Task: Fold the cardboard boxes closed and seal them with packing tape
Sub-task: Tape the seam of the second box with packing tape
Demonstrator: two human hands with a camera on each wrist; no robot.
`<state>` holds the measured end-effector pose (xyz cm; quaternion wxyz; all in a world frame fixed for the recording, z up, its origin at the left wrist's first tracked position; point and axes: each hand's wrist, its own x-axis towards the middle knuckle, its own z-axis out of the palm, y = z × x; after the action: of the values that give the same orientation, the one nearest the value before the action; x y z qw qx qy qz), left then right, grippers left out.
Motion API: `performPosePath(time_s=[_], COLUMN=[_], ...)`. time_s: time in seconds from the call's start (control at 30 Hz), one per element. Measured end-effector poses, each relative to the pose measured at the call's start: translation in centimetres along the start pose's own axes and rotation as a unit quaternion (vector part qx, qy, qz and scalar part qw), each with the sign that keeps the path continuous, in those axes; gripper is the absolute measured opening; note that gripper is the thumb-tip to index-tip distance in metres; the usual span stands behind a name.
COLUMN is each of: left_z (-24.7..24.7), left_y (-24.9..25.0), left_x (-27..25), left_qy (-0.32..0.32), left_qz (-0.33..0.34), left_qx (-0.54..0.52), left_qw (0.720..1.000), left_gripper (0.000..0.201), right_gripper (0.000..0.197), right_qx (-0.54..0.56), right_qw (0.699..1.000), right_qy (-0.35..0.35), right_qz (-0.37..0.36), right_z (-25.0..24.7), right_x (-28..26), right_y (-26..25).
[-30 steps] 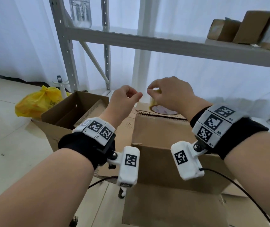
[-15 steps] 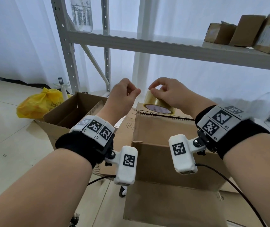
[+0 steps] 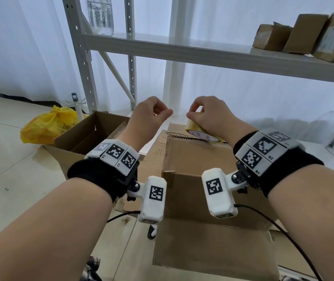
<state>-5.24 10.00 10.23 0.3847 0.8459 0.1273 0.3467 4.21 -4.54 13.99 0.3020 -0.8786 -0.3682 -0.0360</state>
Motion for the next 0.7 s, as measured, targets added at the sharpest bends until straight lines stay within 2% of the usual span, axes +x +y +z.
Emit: performPosePath(time_s=[0.03,0.13,0.2,0.37,0.47,0.53,0.6,0.7], left_z=[-0.1,-0.7,-0.8,1.7,3.3,3.9,4.4,5.0], left_y=[-0.2,-1.5,-2.6,-3.5,-4.1,-4.8,-5.5,-6.0], left_x=[0.0,0.3,0.2,-0.9,-0.4,-0.2,-0.4,-0.9], left_qy=[-0.008,-0.041,-0.083,-0.226,-0.298,-0.332,-0.334,-0.293], left_qz=[-0.017,-0.09,-0.111,-0.083,-0.061,-0.062,-0.072,-0.057], left_qx=[-0.012,-0.016,0.03,0.033,0.092,0.114,0.114,0.107], left_qw=[1.0,0.995,0.99,0.97,0.948,0.934,0.933,0.948], left_gripper=[0.026,0.081,0.094,0.088,0.093,0.089,0.082,0.07], right_gripper=[0.009,0.011,0.011,0.012,0.014,0.013,0.012,0.013], right_qx=[-0.013,-0.066,-0.077,-0.103,-0.167,-0.188,-0.189,-0.192], right_qw=[1.0,0.998,0.997,0.994,0.985,0.98,0.977,0.974], right_qy=[0.002,-0.006,-0.01,-0.024,-0.05,-0.07,-0.093,-0.116], right_qz=[0.001,0.017,0.03,0.034,0.015,0.0,-0.005,-0.002], right_z=[-0.1,-1.0,-1.8,-1.5,-0.4,0.0,0.4,0.6], right_x=[0.0,0.2,0.3,0.4,0.8,1.2,1.5,2.0], right_y=[0.1,1.2,2.3,2.6,1.9,1.8,1.9,2.0])
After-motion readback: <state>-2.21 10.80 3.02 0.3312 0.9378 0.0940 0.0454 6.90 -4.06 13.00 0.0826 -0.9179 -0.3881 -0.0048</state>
